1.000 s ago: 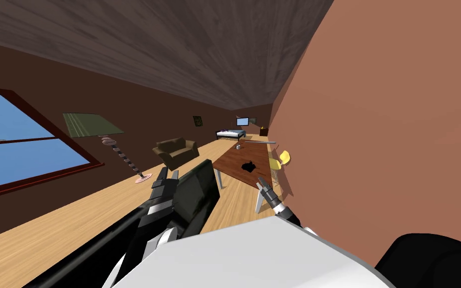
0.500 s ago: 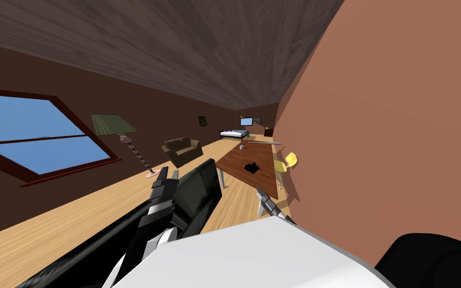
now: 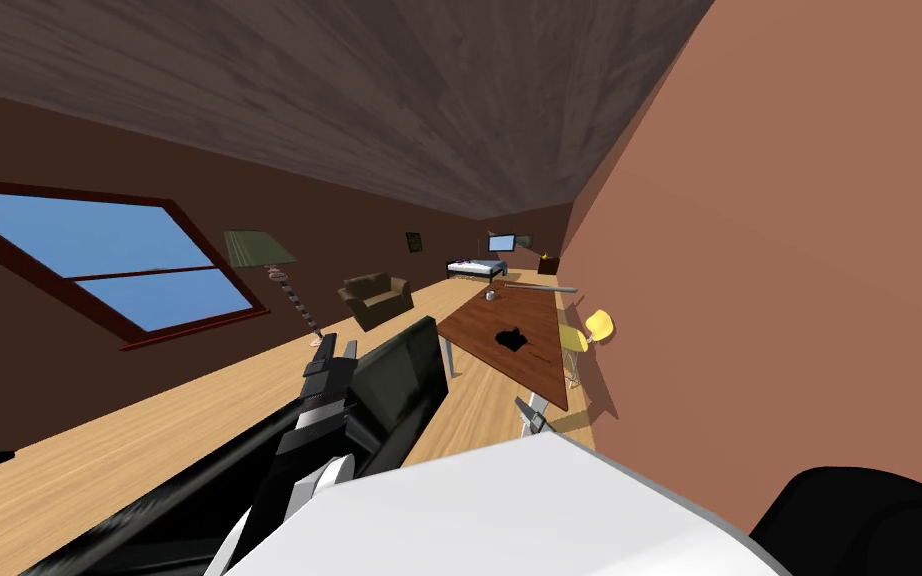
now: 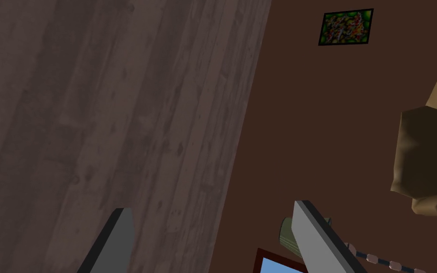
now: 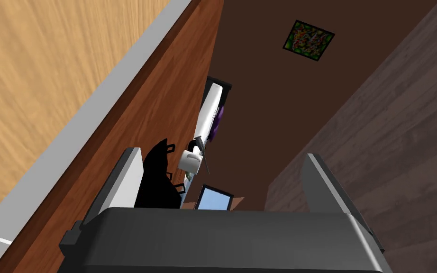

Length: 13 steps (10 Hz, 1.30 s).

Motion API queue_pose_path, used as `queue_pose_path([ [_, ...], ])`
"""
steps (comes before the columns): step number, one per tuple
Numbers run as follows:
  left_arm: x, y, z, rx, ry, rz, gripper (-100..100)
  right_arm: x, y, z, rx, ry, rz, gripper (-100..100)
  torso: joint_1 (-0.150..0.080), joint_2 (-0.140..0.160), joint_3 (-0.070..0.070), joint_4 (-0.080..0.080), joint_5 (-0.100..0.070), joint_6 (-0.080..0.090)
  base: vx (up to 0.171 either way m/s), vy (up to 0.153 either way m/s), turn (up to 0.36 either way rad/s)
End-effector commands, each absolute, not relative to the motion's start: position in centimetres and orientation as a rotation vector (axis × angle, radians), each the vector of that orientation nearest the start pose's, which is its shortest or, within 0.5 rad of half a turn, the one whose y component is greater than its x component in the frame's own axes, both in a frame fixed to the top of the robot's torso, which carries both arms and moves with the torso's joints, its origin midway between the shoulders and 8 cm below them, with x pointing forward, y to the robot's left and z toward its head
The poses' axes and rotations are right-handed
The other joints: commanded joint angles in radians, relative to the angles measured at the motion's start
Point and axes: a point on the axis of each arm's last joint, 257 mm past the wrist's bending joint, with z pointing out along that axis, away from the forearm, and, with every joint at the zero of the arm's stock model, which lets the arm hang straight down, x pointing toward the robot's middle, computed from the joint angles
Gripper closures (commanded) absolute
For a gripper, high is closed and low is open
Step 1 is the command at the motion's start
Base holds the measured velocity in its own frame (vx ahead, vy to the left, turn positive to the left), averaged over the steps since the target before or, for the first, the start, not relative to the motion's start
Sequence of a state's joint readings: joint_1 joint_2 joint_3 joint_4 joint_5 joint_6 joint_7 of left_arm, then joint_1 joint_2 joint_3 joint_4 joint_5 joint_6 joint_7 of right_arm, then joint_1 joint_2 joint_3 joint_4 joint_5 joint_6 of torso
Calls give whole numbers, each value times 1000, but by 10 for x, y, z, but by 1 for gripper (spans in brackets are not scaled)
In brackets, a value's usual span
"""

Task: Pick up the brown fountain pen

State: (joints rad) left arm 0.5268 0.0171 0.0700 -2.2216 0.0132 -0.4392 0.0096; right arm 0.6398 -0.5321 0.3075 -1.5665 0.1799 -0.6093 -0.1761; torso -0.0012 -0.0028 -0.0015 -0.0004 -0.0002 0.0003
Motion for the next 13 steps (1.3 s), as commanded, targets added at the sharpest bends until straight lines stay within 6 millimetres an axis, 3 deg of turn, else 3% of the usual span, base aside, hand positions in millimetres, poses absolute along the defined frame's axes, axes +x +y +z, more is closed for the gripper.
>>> queue_pose_path([
  [1, 356, 313, -21, -766, 703, -1203, 0, 234, -233, -403, 832, 1867, 1182, -100, 0, 0, 0, 0, 0, 0, 48, -6, 202],
  [3, 356, 313, -21, -766, 703, -1203, 0, 226, -241, -416, 856, 1892, 1155, -100, 0, 0, 0, 0, 0, 0, 34, -14, 48],
  [4, 356, 313, -21, -766, 703, -1203, 0, 205, -241, -434, 816, 1979, 1128, -100, 0, 1, 0, 0, 0, 0, 35, -2, 192],
  [5, 356, 313, -21, -766, 703, -1204, 0, 200, -246, -442, 831, 1995, 1110, -100, 1, 0, 0, 0, 0, 0, 46, -10, 130],
  [7, 356, 313, -21, -766, 703, -1203, 0, 170, -256, -468, 805, 2103, 1055, -100, -1, -2, -1, 0, 0, 0, 62, -18, 166],
  [8, 356, 313, -21, -766, 703, -1203, 0, 148, -260, -482, 752, 2186, 1024, -100, 0, -1, -1, 0, 0, 0, 67, -5, 251],
  [10, 356, 313, -21, -766, 703, -1203, 0, 137, -271, -494, 777, 2216, 988, -100, 0, -1, -1, 0, 0, 0, 39, -13, 31],
  [11, 356, 313, -21, -766, 703, -1203, 0, 110, -281, -509, 726, 2308, 942, -100, 1, 0, 0, 0, 0, 1, 46, -5, 266],
  [12, 356, 313, -21, -766, 703, -1204, 0, 104, -287, -514, 738, 2323, 923, -100, 0, 0, 0, 0, 0, -1, 51, -18, 120],
  [13, 356, 313, -21, -766, 703, -1203, 0, 76, -300, -527, 682, 2415, 873, -100, 0, -1, 0, 0, 0, 0, 80, -6, 207],
])
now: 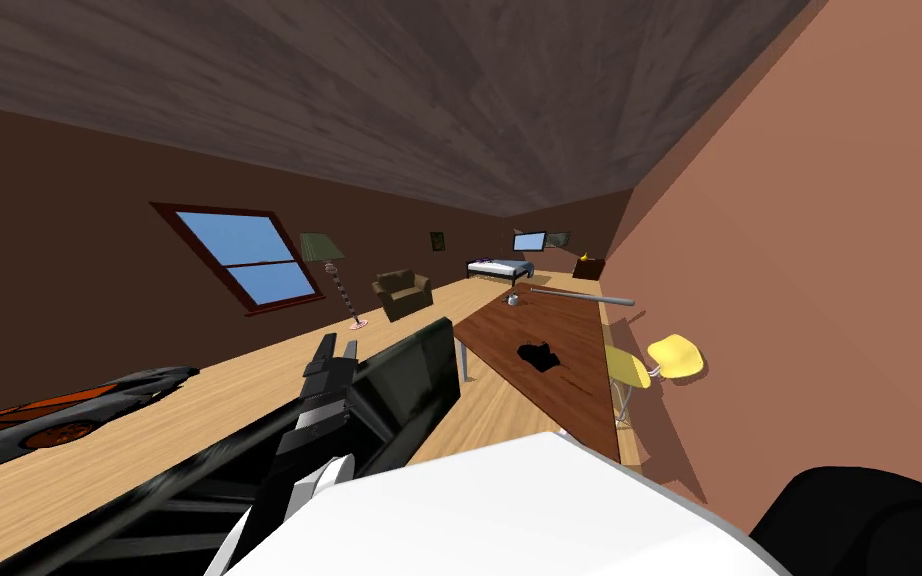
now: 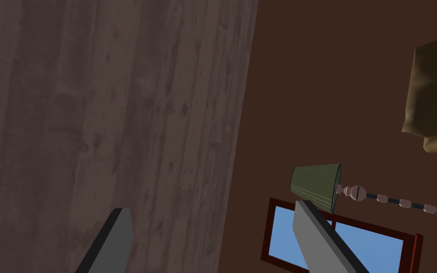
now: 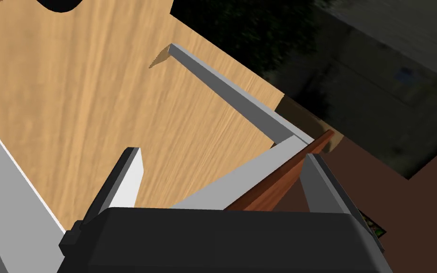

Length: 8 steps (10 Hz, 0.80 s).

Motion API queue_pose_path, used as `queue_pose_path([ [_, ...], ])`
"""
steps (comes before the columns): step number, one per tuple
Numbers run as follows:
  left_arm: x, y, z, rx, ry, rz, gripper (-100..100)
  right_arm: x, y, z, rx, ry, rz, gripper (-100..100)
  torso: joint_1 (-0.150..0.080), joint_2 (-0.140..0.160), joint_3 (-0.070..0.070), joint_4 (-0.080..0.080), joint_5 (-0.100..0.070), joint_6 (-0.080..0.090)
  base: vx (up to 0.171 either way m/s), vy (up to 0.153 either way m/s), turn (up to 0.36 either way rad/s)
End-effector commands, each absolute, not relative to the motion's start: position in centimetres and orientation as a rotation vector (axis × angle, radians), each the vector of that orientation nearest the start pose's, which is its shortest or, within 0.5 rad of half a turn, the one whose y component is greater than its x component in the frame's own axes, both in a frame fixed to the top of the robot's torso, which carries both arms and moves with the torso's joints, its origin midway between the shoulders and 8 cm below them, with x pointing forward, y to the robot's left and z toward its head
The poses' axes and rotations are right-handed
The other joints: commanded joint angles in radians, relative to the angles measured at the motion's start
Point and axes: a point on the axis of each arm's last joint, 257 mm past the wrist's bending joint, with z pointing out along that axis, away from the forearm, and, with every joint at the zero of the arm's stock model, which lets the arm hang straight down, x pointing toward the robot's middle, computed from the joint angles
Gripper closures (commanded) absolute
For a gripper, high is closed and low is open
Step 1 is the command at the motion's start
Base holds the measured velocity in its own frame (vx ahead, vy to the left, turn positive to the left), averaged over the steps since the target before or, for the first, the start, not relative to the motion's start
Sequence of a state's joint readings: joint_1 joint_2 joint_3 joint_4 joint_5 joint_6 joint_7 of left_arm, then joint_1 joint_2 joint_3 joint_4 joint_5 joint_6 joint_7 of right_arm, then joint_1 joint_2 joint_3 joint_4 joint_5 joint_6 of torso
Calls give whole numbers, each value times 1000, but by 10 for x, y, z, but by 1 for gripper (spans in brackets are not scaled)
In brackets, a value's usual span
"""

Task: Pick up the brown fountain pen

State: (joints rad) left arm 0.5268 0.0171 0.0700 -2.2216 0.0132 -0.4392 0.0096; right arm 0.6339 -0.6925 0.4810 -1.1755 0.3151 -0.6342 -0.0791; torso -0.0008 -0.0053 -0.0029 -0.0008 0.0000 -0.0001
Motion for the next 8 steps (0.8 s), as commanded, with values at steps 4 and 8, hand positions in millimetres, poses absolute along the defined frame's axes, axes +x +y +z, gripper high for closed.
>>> queue_pose_path([
  [4, 356, 313, -21, -766, 703, -1203, 0, 42, -321, -541, 630, 2518, 801, -100, 0, 0, 0, 0, 0, 1, 57, -16, 104],
  [8, 356, 313, -21, -766, 703, -1203, 0, -19, -364, -556, 500, 2702, 667, -100, 0, 2, 1, 0, 0, 1, 40, -12, 132],
])
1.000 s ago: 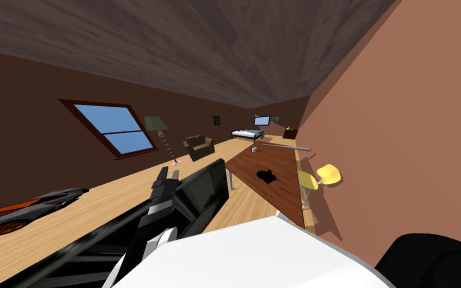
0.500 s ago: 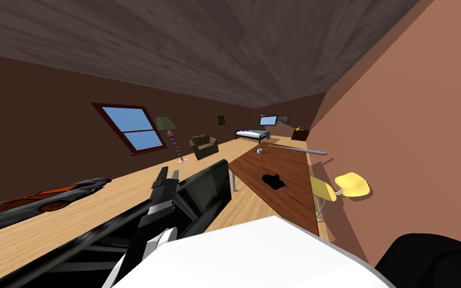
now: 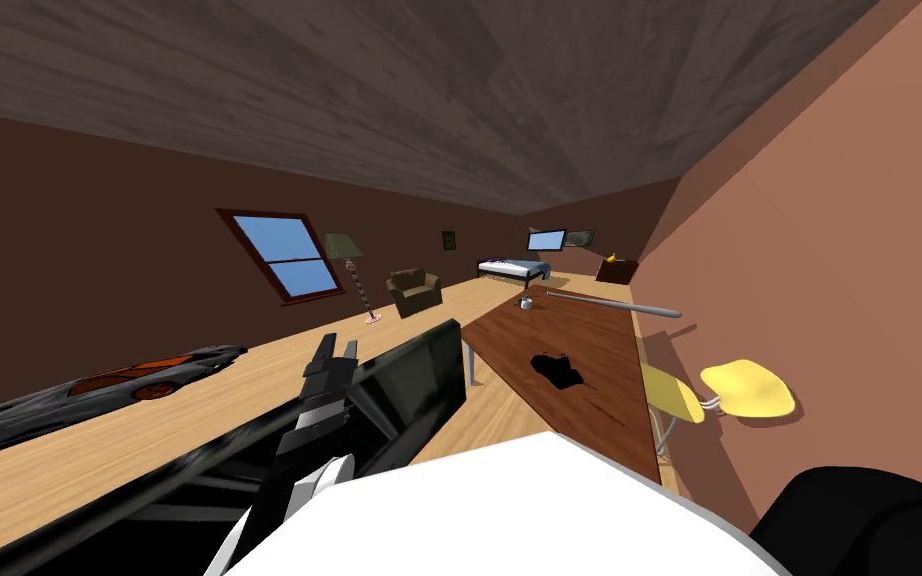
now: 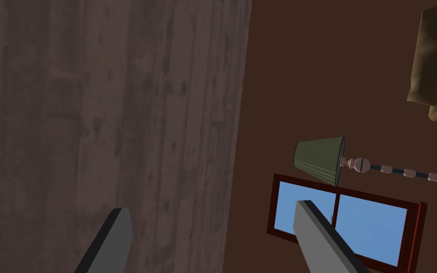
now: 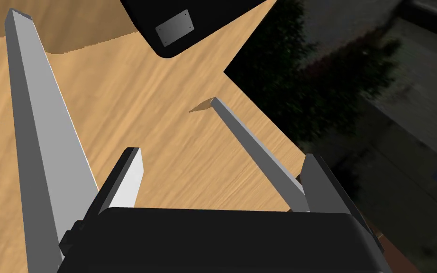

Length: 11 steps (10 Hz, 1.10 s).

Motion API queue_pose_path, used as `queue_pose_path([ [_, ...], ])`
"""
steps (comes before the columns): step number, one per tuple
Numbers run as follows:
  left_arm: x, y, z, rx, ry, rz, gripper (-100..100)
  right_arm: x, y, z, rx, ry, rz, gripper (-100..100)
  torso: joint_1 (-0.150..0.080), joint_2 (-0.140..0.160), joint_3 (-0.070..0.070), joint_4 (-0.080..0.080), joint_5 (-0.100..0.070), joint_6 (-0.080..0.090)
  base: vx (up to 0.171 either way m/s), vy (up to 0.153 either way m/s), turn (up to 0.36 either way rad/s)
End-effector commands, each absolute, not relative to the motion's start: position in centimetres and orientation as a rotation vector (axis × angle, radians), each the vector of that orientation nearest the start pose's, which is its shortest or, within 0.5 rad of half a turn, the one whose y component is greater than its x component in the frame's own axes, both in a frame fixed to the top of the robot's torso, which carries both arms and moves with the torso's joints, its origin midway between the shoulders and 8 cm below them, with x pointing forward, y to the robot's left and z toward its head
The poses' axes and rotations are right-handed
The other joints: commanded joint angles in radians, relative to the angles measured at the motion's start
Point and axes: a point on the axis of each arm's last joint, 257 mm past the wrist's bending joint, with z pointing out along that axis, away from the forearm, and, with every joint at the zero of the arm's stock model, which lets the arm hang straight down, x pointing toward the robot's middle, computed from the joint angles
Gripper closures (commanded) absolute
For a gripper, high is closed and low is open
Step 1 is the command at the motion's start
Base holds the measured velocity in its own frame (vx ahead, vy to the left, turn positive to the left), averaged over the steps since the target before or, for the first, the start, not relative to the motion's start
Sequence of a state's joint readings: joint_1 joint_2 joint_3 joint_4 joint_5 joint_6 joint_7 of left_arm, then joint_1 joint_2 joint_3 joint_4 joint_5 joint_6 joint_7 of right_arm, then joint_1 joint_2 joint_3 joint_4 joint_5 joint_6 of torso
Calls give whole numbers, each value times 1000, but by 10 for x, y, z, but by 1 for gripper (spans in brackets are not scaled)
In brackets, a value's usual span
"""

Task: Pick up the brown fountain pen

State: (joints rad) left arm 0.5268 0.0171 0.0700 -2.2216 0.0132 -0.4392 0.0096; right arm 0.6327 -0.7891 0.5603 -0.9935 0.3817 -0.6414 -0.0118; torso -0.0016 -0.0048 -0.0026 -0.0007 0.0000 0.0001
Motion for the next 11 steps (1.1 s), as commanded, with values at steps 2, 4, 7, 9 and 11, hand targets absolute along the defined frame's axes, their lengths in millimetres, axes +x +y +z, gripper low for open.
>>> queue_pose_path([
  [2, 356, 313, -21, -766, 703, -1203, 0, -49, -390, -559, 430, 2790, 594, -100, 1, 0, 0, 0, 0, 1, 68, -15, 157],
  [4, 356, 313, -21, -766, 703, -1203, 0, -84, -423, -560, 367, 2886, 500, -100, 1, 0, 0, 0, 0, 1, 63, -14, 138],
  [7, 356, 313, -21, -766, 703, -1203, 0, -117, -457, -555, 302, 2975, 404, -100, 2, 2, 1, 0, 0, 1, 40, -16, 89],
  [9, 356, 313, -21, -766, 703, -1203, 0, -158, -505, -541, 150, 3098, 280, -100, 1, -2, -1, 0, 0, 0, 108, -30, 284],
  [11, 356, 313, -21, -766, 703, -1203, 0, -176, -529, -531, 79, 3152, 217, -100, 1, -2, -1, 0, 0, 1, 75, -11, 119],
])
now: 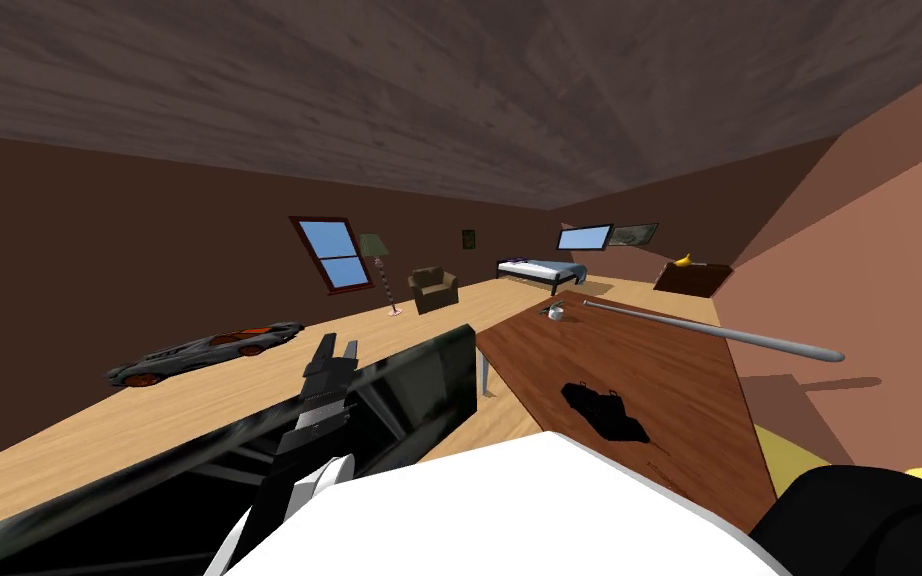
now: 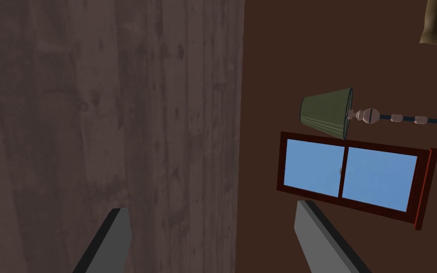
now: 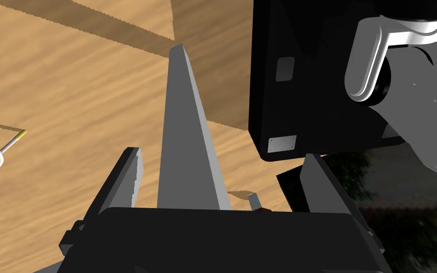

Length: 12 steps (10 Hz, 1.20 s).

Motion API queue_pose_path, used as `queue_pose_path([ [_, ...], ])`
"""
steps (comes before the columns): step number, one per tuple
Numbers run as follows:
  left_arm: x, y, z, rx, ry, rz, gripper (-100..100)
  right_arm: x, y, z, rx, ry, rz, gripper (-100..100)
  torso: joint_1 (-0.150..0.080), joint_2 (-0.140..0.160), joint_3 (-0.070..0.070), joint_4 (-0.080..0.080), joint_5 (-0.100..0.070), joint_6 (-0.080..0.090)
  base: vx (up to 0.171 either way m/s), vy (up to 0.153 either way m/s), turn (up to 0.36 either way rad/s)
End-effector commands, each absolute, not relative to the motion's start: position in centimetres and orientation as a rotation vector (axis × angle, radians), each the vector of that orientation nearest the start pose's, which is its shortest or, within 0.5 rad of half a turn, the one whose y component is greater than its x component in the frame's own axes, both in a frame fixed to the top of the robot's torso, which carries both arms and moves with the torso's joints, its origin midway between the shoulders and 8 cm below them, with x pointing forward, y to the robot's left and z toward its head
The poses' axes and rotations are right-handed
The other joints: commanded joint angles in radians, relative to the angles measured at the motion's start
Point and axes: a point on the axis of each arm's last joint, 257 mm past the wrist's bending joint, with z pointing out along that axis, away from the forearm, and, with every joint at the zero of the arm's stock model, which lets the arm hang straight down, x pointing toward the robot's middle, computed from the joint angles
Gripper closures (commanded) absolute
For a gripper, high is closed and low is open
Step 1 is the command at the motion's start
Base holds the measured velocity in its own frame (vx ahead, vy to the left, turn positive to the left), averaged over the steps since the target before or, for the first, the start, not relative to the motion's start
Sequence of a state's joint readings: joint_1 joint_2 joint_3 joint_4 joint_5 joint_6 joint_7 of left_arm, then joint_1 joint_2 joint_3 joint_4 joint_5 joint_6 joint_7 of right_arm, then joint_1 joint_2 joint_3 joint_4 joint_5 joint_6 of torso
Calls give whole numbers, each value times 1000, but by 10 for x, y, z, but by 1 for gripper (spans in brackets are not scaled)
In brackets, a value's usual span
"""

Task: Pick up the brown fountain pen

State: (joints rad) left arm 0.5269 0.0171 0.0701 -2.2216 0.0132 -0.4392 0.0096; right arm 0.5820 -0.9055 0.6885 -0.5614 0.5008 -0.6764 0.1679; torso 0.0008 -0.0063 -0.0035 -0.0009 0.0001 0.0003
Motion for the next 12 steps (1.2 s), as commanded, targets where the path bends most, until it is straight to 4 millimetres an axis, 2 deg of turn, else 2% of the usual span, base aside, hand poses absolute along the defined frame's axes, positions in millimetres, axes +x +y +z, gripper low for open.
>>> queue_pose_path([
  [1, 356, 313, -21, -766, 703, -1203, 0, -184, -537, -528, 90, 3168, 186, -100, 0, 0, 0, 0, 0, 0, 57, 2, 73],
  [3, 356, 313, -21, -766, 703, -1203, 0, -179, -532, -530, 83, 3158, 206, -100, 1, 3, 2, 1, 0, 1, 5, 5, -18],
  [4, 356, 313, -21, -766, 703, -1203, 0, -203, -570, -512, -50, 3237, 107, -100, 2, 5, 3, 1, 0, 1, 95, 16, 282],
  [5, 356, 313, -21, -766, 703, -1203, 0, -189, -553, -519, -70, 3205, 169, -100, 1, 0, 0, 0, 1, -1, 127, -14, 178],
  [7, 356, 313, -21, -766, 703, -1203, 0, -202, -569, -512, -51, 3234, 112, -100, 0, 0, 0, 0, 0, 1, 38, -9, 2],
  [9, 356, 313, -21, -766, 703, -1203, 0, -213, -598, -497, -161, 3279, 37, -100, 1, 3, 2, 1, 0, 0, 79, 1, 180],
  [10, 356, 313, -21, -766, 703, -1203, 0, -207, -590, -502, -171, 3264, 68, -100, 1, -1, -1, 0, 1, 0, 107, -17, 82],
  [12, 356, 313, -21, -766, 703, -1203, 0, -213, -598, -497, -161, 3279, 37, -100, 1, 1, 1, 0, 0, 1, 24, -6, -17],
])
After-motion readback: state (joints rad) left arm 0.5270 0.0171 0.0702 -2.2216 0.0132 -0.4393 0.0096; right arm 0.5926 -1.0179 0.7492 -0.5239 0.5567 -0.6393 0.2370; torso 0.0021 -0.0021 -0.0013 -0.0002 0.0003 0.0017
